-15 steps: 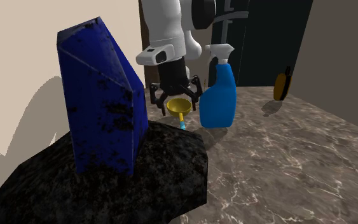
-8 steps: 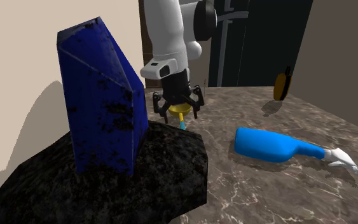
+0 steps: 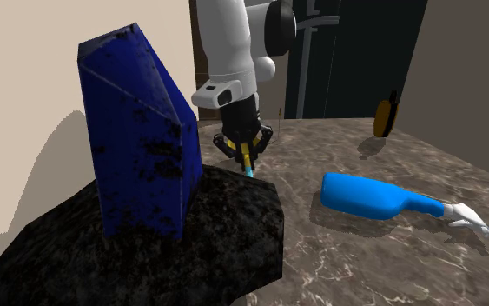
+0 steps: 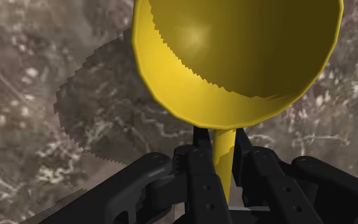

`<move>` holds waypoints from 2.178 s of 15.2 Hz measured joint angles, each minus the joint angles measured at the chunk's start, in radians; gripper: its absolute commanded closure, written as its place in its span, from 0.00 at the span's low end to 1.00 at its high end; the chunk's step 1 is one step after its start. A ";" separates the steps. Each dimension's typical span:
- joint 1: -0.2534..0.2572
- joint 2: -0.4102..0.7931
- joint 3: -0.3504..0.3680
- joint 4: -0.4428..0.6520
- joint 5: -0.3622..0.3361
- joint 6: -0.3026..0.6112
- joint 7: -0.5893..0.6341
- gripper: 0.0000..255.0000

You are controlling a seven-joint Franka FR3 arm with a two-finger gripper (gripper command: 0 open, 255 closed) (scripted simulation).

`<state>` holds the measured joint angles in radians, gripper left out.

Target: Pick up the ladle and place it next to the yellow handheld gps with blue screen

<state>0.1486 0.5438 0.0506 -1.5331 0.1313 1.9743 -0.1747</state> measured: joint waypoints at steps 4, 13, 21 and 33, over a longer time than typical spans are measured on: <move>0.000 0.000 0.000 0.000 0.000 0.000 0.000 1.00; 0.000 -0.026 0.000 0.036 -0.002 -0.062 0.009 1.00; 0.000 -0.058 0.001 0.098 -0.004 -0.154 0.021 1.00; -0.003 -0.068 0.001 0.243 -0.007 -0.309 0.038 1.00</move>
<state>0.1453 0.4760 0.0512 -1.2904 0.1241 1.6657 -0.1366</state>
